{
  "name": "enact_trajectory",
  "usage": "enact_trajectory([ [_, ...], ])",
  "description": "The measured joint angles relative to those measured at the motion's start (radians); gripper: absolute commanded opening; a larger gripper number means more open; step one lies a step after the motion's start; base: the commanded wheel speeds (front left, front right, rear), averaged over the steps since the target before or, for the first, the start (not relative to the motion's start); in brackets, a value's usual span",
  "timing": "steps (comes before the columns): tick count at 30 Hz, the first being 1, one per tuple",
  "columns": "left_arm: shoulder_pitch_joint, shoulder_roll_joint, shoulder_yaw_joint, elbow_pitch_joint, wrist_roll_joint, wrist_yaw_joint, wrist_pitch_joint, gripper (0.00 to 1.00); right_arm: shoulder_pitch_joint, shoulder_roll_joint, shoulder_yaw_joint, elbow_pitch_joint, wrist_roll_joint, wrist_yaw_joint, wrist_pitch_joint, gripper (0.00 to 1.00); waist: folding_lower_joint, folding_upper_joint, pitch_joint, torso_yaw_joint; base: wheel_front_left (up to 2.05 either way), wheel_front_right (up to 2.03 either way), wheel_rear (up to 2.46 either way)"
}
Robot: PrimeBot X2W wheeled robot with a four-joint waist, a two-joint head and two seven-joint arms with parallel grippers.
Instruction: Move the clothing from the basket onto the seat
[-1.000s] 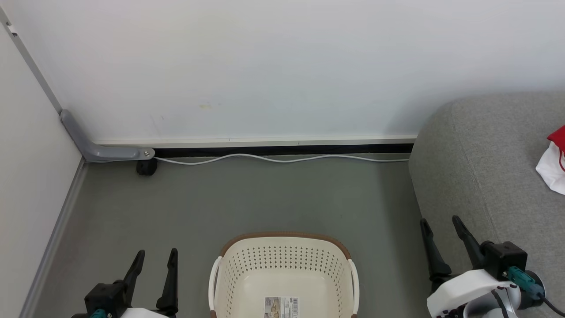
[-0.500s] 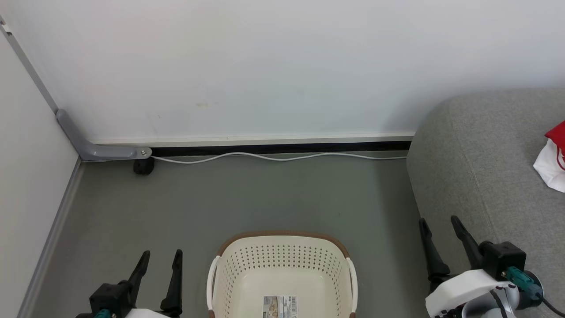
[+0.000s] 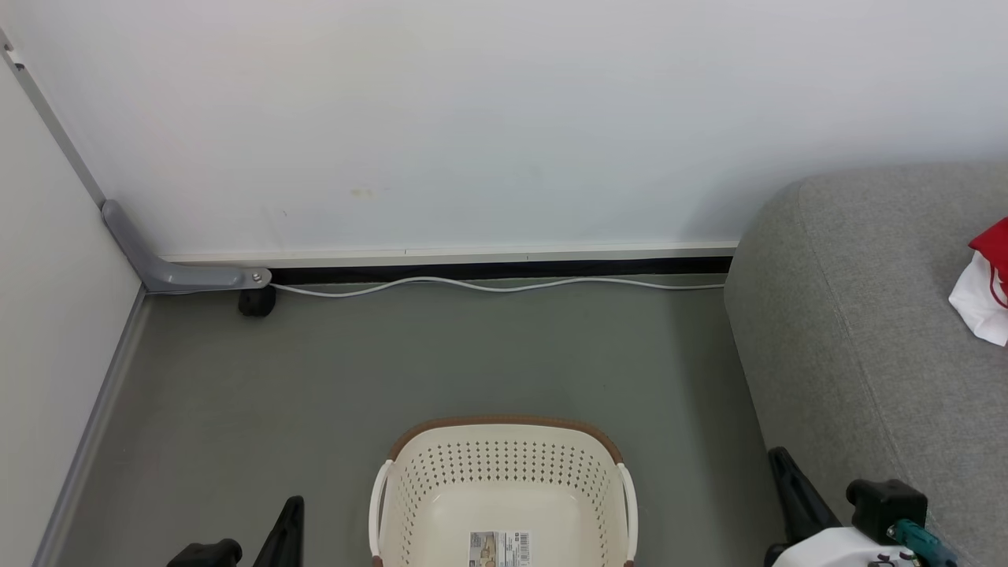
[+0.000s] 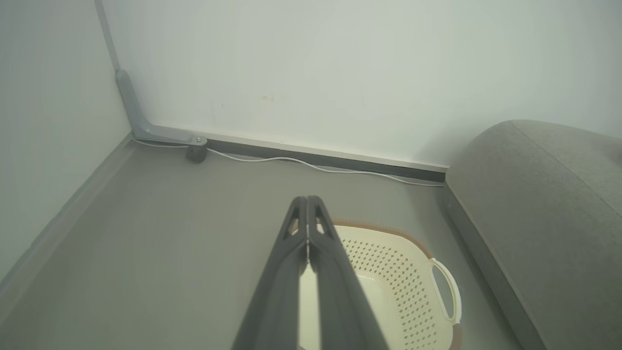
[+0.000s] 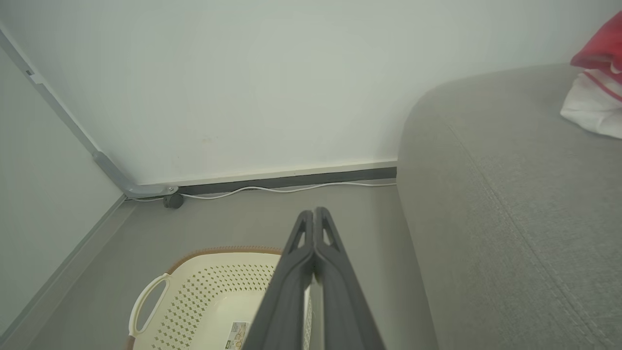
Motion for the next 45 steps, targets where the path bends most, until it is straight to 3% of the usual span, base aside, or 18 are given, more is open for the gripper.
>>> enact_trajectory([
  [45, -0.025, 0.002, 0.031, -0.064, -0.492, -0.004, 0.131, 0.00, -0.002, 0.000, -0.088, -0.077, 0.492, 0.000, 0.125, 0.00, 0.0001, 0.0000, 0.008, -0.007, 0.00, 0.00, 0.00],
])
